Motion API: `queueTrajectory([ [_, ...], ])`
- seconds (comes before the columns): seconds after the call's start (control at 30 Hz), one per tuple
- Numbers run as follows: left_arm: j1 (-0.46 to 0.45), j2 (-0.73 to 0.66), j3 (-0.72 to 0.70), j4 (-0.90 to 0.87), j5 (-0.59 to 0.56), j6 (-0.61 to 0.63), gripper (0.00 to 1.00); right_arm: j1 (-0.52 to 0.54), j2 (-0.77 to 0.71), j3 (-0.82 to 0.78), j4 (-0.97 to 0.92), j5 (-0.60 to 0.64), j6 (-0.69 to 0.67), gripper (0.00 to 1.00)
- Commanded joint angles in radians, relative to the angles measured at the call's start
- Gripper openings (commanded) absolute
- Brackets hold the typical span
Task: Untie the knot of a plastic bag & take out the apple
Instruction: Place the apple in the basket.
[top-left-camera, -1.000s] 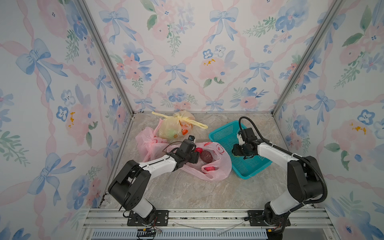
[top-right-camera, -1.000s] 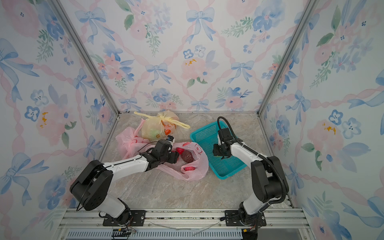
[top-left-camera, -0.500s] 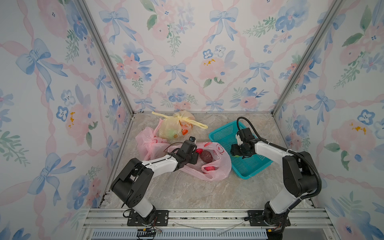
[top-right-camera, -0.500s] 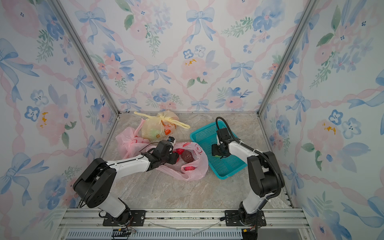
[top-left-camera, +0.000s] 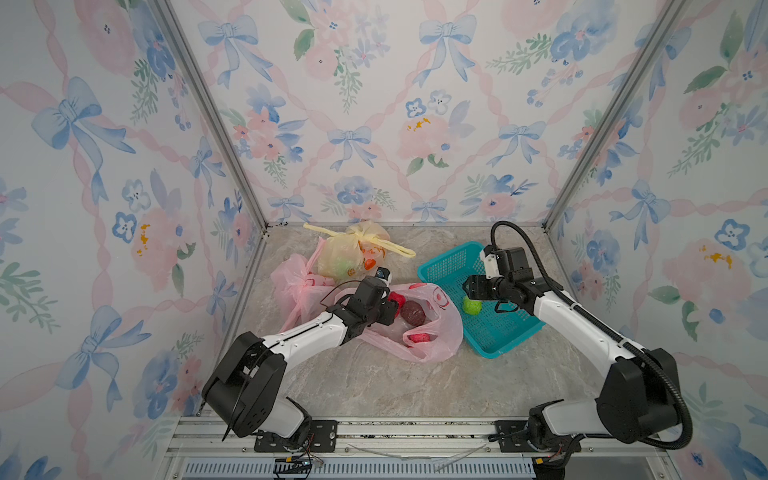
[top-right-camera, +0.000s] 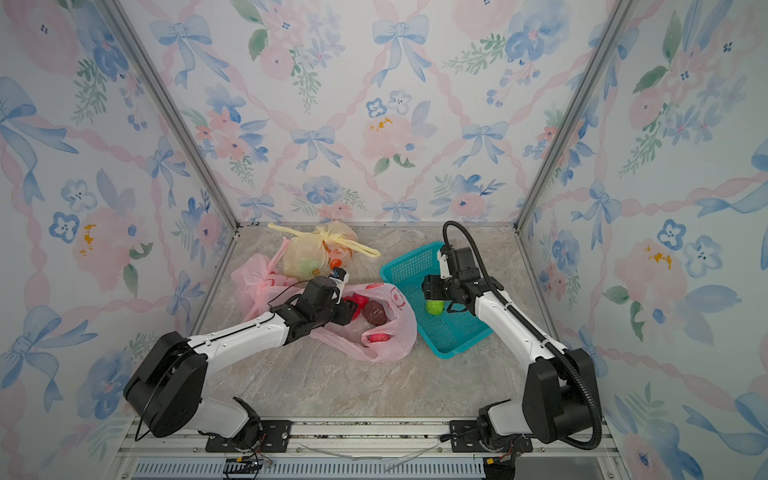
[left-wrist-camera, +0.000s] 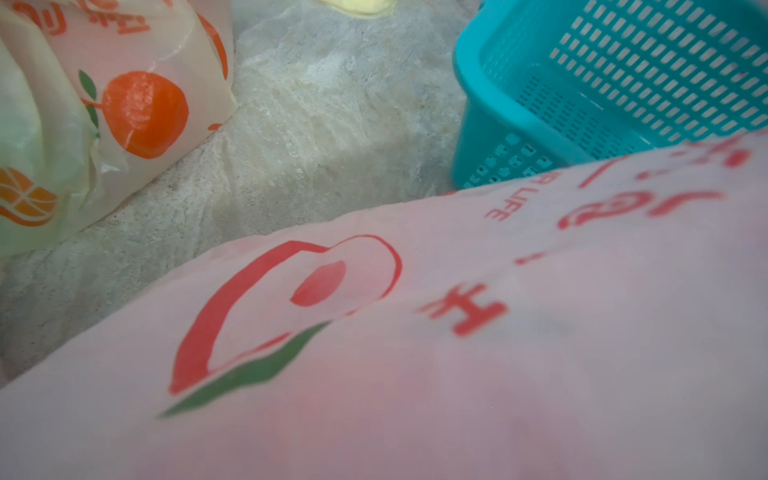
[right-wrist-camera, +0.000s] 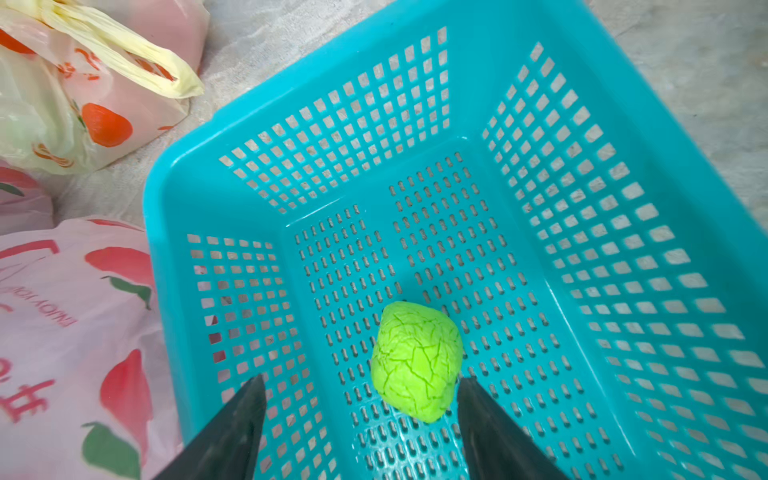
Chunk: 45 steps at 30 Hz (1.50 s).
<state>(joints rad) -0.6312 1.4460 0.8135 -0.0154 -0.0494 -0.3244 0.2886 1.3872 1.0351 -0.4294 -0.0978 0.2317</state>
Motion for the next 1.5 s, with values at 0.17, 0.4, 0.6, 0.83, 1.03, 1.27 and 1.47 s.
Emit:
queueTrajectory([
  [0.17,0.041,-0.094,0.039,-0.101,0.174,0.004,0.44,-0.012,-0.061,0.021,-0.068,-0.042,-0.014,0.74],
  [0.4,0.064,-0.238,0.052,-0.203,0.249,0.008,0.42,-0.012,-0.070,0.019,-0.071,-0.049,-0.012,0.74],
  [0.6,0.085,-0.377,0.106,-0.208,0.412,0.008,0.43,-0.016,-0.055,0.022,-0.069,-0.059,-0.009,0.74],
  [0.83,0.060,-0.373,0.292,-0.205,0.486,0.061,0.44,-0.073,-0.086,-0.006,-0.037,-0.043,0.030,0.74],
  [1.03,0.027,-0.134,0.522,-0.168,0.473,0.142,0.44,-0.099,-0.130,-0.015,-0.027,-0.014,0.035,0.74],
  [1.27,-0.004,0.306,0.912,-0.184,0.485,0.168,0.43,-0.142,-0.181,-0.011,-0.020,-0.012,0.041,0.74],
  [1.47,-0.058,0.618,1.240,-0.305,0.393,0.203,0.42,-0.168,-0.218,-0.032,-0.028,0.000,0.037,0.74],
])
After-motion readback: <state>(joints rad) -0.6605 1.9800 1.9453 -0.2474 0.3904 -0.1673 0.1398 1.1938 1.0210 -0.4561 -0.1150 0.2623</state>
